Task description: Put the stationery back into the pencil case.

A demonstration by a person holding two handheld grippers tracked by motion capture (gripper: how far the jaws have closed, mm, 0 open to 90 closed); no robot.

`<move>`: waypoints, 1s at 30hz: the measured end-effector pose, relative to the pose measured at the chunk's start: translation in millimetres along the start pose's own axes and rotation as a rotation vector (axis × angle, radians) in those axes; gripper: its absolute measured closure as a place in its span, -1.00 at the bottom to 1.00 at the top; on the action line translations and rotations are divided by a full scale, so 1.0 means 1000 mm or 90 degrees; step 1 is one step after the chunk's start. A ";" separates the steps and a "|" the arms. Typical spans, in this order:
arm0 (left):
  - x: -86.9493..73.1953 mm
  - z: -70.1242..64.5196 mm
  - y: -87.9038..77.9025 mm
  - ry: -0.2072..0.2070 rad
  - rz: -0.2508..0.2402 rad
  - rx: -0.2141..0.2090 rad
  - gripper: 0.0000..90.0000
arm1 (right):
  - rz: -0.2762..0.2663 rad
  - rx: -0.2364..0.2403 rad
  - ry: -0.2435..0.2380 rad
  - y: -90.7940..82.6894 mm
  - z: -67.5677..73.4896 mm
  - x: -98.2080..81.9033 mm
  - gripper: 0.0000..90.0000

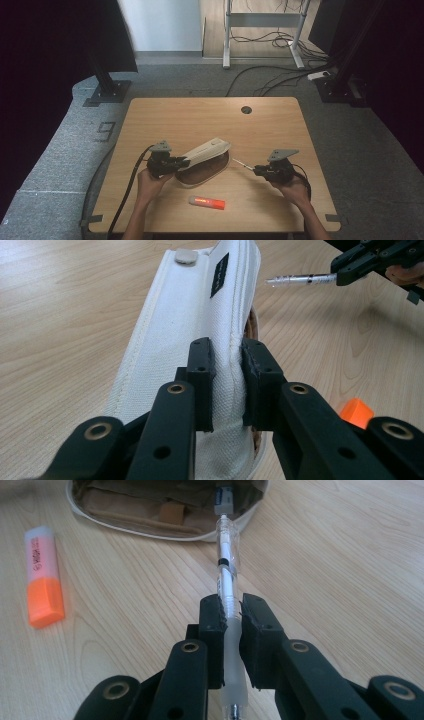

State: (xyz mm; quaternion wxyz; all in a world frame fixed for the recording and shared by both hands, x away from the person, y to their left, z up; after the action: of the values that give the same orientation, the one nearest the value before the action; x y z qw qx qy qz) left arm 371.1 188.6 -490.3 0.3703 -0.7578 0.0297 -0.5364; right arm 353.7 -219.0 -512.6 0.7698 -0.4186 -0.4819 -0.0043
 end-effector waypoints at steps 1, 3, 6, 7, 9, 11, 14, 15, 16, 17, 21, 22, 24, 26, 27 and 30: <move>0.000 0.000 0.000 0.000 -0.001 0.000 0.69 | 0.000 0.005 -0.001 0.002 0.001 0.002 0.75; 0.000 0.000 0.000 0.000 -0.002 0.001 0.69 | -0.002 0.011 -0.004 0.005 0.004 0.004 0.75; 0.000 -0.001 0.000 0.001 -0.003 0.002 0.69 | 0.000 0.019 -0.014 0.010 0.008 0.009 0.75; 0.000 0.000 0.000 0.000 -0.004 0.000 0.69 | 0.002 0.020 -0.017 0.012 0.010 0.011 0.75; 0.000 0.000 0.000 0.000 -0.004 0.001 0.70 | 0.003 0.027 -0.022 0.017 0.013 0.015 0.75; 0.000 -0.001 0.000 -0.001 -0.004 0.001 0.70 | 0.003 0.029 -0.024 0.018 0.014 0.017 0.75; 0.001 -0.001 0.000 0.000 -0.004 0.001 0.70 | 0.005 0.037 -0.030 0.024 0.018 0.023 0.75; 0.001 -0.001 0.000 0.001 -0.003 0.001 0.69 | 0.006 0.037 -0.033 0.026 0.019 0.024 0.75; 0.001 -0.001 0.000 0.001 -0.003 0.001 0.69 | 0.007 0.038 -0.036 0.028 0.020 0.025 0.75; 0.001 -0.001 0.000 0.001 -0.003 0.001 0.69 | 0.007 0.041 -0.037 0.029 0.021 0.027 0.75; 0.001 -0.001 0.000 0.001 -0.003 0.001 0.69 | 0.012 0.049 -0.043 0.038 0.024 0.033 0.75; 0.001 -0.001 0.000 0.002 -0.003 0.000 0.69 | 0.014 0.050 -0.043 0.040 0.025 0.034 0.75; 0.001 -0.001 0.000 0.001 -0.003 0.000 0.69 | 0.014 0.055 -0.046 0.044 0.026 0.036 0.75; 0.001 -0.001 0.000 0.001 -0.003 0.001 0.69 | 0.019 0.057 -0.051 0.048 0.028 0.039 0.75; 0.001 -0.001 0.000 0.002 -0.003 0.001 0.69 | 0.020 0.057 -0.053 0.050 0.029 0.040 0.75; 0.001 -0.001 0.000 0.002 -0.003 0.001 0.69 | 0.028 0.061 -0.062 0.059 0.032 0.045 0.75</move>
State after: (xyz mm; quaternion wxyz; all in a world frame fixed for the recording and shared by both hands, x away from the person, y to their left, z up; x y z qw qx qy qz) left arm 370.4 187.4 -489.3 0.3694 -0.7566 0.0280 -0.5387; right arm 378.5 -141.8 -510.8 0.7643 -0.3916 -0.5092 0.0564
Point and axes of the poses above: each handheld gripper's, and its own axes: y roughly forward along the jaws, x roughly out of its top, z roughly to its left, the point moved 1 cm from there along y, roughly forward along the jaws, and after that the axes turned 7 degrees about y, right-handed, at the moved point
